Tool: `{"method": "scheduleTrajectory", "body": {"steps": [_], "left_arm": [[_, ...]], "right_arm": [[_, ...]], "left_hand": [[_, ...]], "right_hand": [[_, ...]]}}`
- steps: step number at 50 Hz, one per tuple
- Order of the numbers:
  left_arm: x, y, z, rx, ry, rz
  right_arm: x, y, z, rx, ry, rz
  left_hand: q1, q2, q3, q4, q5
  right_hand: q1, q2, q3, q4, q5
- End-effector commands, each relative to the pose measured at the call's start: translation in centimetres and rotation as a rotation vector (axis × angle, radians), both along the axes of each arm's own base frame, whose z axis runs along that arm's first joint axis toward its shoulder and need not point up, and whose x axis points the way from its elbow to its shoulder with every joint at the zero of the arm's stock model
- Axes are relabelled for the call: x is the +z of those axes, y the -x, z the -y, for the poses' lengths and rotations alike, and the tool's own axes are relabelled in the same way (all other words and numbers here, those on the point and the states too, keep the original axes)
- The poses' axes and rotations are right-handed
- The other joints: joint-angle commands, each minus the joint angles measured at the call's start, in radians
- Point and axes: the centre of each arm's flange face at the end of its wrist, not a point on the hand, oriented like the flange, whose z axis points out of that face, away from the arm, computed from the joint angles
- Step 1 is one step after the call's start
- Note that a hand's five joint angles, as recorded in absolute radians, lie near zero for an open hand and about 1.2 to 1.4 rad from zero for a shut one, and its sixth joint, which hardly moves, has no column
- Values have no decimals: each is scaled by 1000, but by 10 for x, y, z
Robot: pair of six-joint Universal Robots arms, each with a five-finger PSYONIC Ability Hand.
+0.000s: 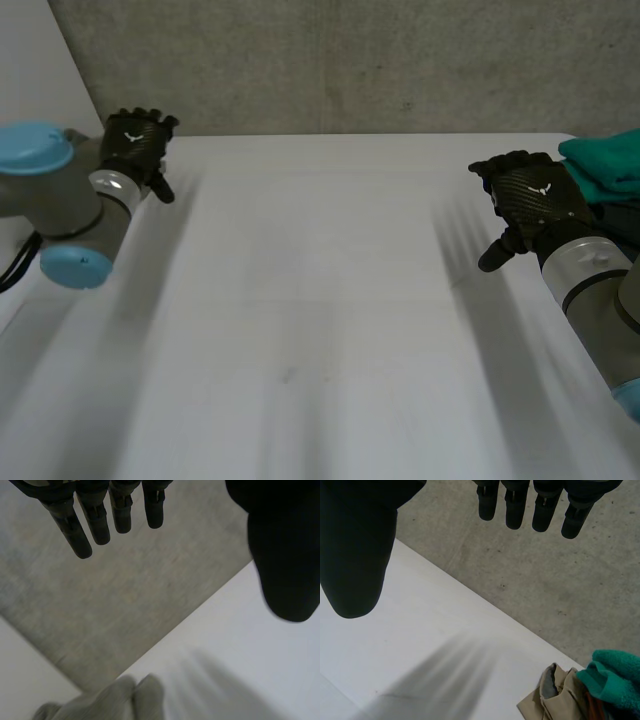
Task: Fold the laundry.
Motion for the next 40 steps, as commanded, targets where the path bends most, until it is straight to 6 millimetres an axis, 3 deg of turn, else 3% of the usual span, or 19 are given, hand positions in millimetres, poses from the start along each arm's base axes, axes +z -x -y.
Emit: {"method": "scheduleTrajectory", "body": {"steps": [1,3,7,15,23,34,40], "left_arm": [[-9,-58,55,223,-62,125],[-15,-76,70,267,-71,159],[-31,-90,90,242,-31,209],[-66,-108,103,200,-13,272],[-88,-128,107,219,-36,279],[-92,-142,115,249,22,279],[-90,-142,119,248,67,274]], "right_arm": [[-4,-2,-1,5,-10,-5],[-5,-2,-1,8,-13,-5],[-8,-3,0,8,-17,-9],[-15,-4,1,13,-20,-39],[-18,-5,2,17,-21,-49],[-24,-8,1,28,-31,-63],[-25,-9,1,27,-32,-69]], "left_hand": [[-23,-28,-28,-26,-53],[-23,-28,-28,-26,-53],[-23,-28,-28,-26,-53],[-23,-28,-28,-26,-53],[-16,-21,-22,-20,-47],[474,468,468,470,443],[937,932,931,934,907]], "right_hand": [[-45,-30,-26,-27,-47],[-45,-30,-26,-27,-47],[-45,-30,-26,-27,-47],[-45,-30,-26,-27,-47],[-45,-30,-26,-27,-47],[-45,-30,-26,-27,-47],[-45,-30,-26,-27,-47]]}}
